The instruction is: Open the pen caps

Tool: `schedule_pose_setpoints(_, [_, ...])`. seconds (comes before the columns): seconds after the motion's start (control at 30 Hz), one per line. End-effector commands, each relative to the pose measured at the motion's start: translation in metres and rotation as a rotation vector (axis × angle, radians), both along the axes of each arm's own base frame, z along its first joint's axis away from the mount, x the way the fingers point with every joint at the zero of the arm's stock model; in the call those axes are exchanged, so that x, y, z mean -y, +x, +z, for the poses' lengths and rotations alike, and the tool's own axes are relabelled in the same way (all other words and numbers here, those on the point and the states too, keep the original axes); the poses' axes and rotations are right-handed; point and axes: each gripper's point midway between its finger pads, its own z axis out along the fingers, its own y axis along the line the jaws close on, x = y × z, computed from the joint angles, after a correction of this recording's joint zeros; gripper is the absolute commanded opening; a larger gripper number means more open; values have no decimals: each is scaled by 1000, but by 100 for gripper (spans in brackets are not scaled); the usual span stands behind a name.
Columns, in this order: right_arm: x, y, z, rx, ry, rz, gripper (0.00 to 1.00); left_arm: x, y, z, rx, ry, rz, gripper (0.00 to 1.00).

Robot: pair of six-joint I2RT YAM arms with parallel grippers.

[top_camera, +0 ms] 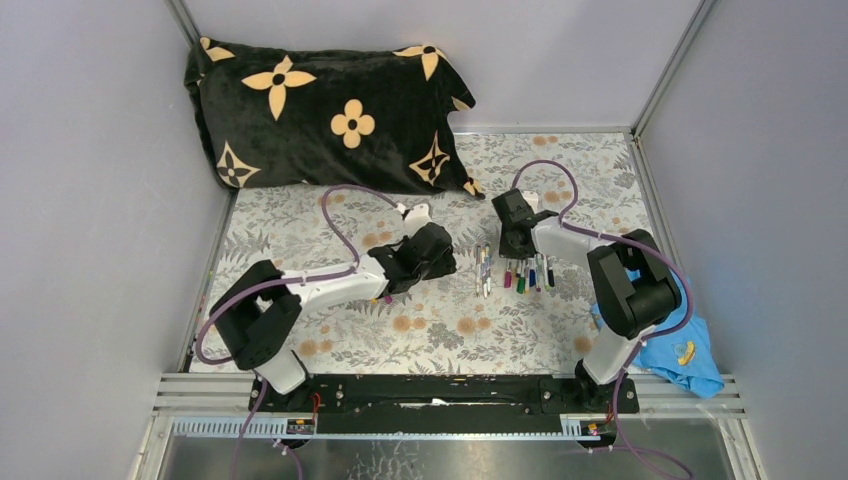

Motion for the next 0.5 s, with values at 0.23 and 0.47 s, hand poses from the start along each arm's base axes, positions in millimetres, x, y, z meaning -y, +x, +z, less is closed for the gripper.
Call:
schedule_pose_setpoints(0.23, [-36, -10, 88, 173, 227, 72, 0, 25, -29, 34, 76, -250, -213, 63])
schedule_pose_setpoints(0.47, [-70, -27, 117, 222, 286, 126, 0, 41, -55, 57, 82, -437, -337, 63])
